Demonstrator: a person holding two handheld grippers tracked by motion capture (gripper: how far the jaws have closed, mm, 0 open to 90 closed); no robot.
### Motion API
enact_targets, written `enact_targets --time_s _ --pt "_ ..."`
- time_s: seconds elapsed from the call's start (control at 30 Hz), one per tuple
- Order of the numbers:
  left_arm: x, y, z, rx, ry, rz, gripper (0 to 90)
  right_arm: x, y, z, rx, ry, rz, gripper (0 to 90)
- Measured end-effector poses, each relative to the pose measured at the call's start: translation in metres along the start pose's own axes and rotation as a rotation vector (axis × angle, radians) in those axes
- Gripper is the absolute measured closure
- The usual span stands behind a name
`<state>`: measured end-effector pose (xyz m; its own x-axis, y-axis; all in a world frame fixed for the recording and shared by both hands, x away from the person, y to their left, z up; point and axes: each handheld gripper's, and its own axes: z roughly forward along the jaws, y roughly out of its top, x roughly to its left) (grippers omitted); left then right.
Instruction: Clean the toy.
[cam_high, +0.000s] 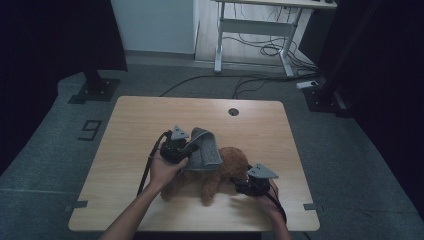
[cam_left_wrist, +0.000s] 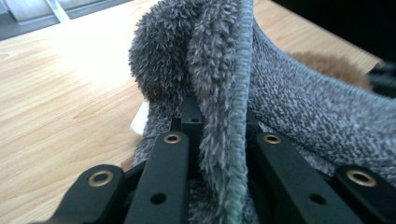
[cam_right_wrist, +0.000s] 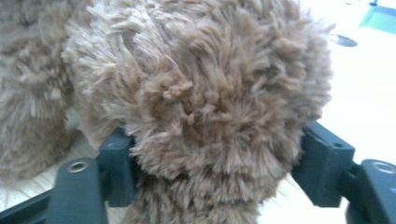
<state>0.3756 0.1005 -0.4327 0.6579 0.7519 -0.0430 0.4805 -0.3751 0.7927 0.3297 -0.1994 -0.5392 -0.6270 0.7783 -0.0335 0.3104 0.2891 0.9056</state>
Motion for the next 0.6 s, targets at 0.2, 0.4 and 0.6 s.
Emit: enact_targets --time_s 0.2,0.4,0.6 --pt "0.003 -0.019 0.01 0.016 -0.027 -0.04 80.6 -0.013 0.006 -0.021 -0.057 0.029 0.121 17.1" --pt "0.001 -0.034 0.005 -0.036 -0.035 -0.034 80.8 -0.019 0.03 -0.042 -0.13 0.039 0.147 13.9" --pt "-0.003 -0.04 0.003 -0.049 -0.042 -0.033 81.0 -0.02 0.062 -0.033 -0.097 0.038 0.12 12.1"
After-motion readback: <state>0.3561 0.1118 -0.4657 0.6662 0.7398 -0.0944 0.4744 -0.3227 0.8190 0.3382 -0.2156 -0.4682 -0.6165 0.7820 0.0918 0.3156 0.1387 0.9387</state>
